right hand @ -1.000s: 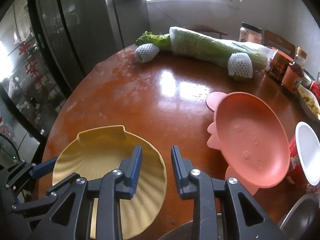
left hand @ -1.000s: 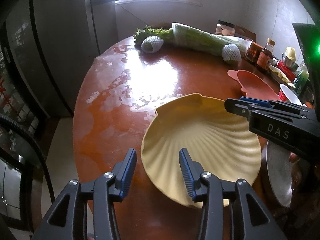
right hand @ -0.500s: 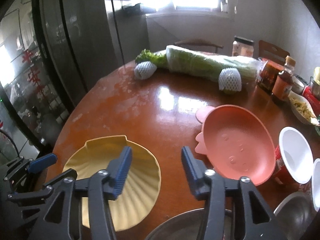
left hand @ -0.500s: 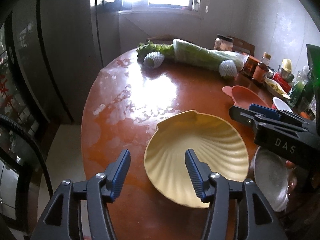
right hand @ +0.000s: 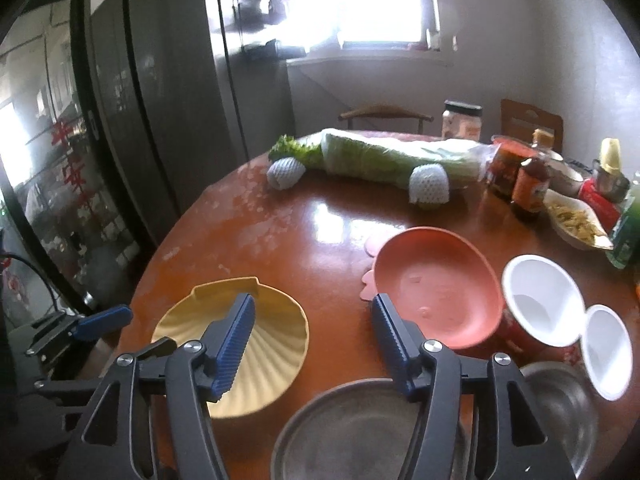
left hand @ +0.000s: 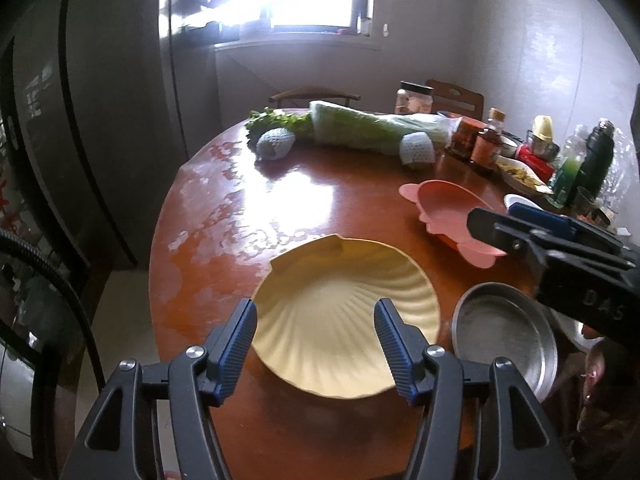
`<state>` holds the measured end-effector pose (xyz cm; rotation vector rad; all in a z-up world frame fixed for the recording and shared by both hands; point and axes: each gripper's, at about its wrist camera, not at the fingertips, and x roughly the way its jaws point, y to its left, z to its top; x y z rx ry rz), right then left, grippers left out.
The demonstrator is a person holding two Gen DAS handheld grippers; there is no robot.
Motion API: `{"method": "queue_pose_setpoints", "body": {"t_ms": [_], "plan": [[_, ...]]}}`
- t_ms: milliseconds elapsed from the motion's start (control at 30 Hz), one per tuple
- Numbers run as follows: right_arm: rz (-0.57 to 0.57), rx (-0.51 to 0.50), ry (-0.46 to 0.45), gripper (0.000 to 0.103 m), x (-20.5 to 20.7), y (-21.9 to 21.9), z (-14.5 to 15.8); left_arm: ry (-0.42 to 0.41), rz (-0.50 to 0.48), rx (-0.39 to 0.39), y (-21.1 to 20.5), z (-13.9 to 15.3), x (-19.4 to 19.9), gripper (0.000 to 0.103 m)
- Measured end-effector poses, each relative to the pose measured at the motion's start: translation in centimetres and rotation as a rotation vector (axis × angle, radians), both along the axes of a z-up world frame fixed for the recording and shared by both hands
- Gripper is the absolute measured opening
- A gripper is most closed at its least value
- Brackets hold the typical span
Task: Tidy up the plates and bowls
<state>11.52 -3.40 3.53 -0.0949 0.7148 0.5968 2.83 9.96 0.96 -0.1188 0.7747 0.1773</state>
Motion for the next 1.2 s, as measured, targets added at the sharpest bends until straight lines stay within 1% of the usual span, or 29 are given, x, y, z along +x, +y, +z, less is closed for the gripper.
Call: {"method": "queue_pose_setpoints", "body": {"t_ms": [267,567,667,933,1200], "plan": [[-0.044,0.024,-0.039,0.063,-3.3,-4.1,2.1,-0.018,-0.076,-0.005,-3.1,1.2,-1.2,0.061],[-0.091,0.031,-0.054,0.063,-6.6,-8.0,3.0,-0.029,-0.132,0.004,-6.2,2.2,-2.0,0.061],[-0.104,0.024,-0.047,0.063,-7.7,-9.1,2.6,-0.026,-0.147,0.004,-7.0,2.2,-2.1,0.061],[-0.130,0.000,-0.007,0.063,-9.8,-10.8,0.8,0.022,-0.167,-0.016,-8.2,0.7,-1.9,0.061],[-0.114,-0.028,0.042,0.063,-11.2,-11.1,-1.3,0.059,-0.179,-0.038,-8.9,-0.8,-1.8,0.061]]}}
